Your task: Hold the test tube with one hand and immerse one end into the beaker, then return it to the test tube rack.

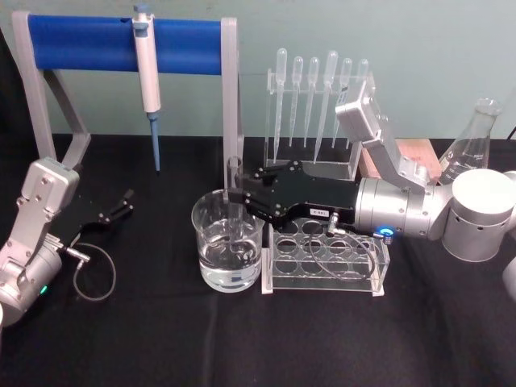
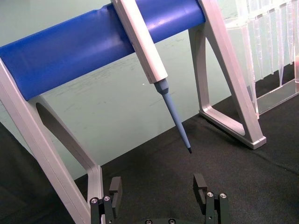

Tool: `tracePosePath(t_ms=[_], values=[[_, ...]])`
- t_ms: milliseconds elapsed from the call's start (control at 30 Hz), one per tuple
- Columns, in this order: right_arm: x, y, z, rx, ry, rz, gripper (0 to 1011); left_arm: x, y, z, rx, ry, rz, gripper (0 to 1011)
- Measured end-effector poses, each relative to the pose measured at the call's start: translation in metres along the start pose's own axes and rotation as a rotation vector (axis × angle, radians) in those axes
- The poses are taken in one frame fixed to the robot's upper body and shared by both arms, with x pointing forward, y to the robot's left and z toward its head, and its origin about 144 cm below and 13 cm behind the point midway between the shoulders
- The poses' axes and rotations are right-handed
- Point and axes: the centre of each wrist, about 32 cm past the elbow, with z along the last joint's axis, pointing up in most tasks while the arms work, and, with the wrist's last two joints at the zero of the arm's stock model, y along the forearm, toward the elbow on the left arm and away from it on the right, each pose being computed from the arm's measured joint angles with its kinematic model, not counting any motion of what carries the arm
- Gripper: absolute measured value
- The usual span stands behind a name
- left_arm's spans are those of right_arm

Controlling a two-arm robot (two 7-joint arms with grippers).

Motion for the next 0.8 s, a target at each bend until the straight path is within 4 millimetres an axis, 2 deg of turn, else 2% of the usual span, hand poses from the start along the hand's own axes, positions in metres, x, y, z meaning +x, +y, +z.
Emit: tracePosePath(t_ms=[800], values=[[-0.0026, 0.0005, -0.0036, -0.012, 0.016, 0.008, 218, 0.0, 0.0, 0.0, 0.0, 0.0, 0.0, 1000]])
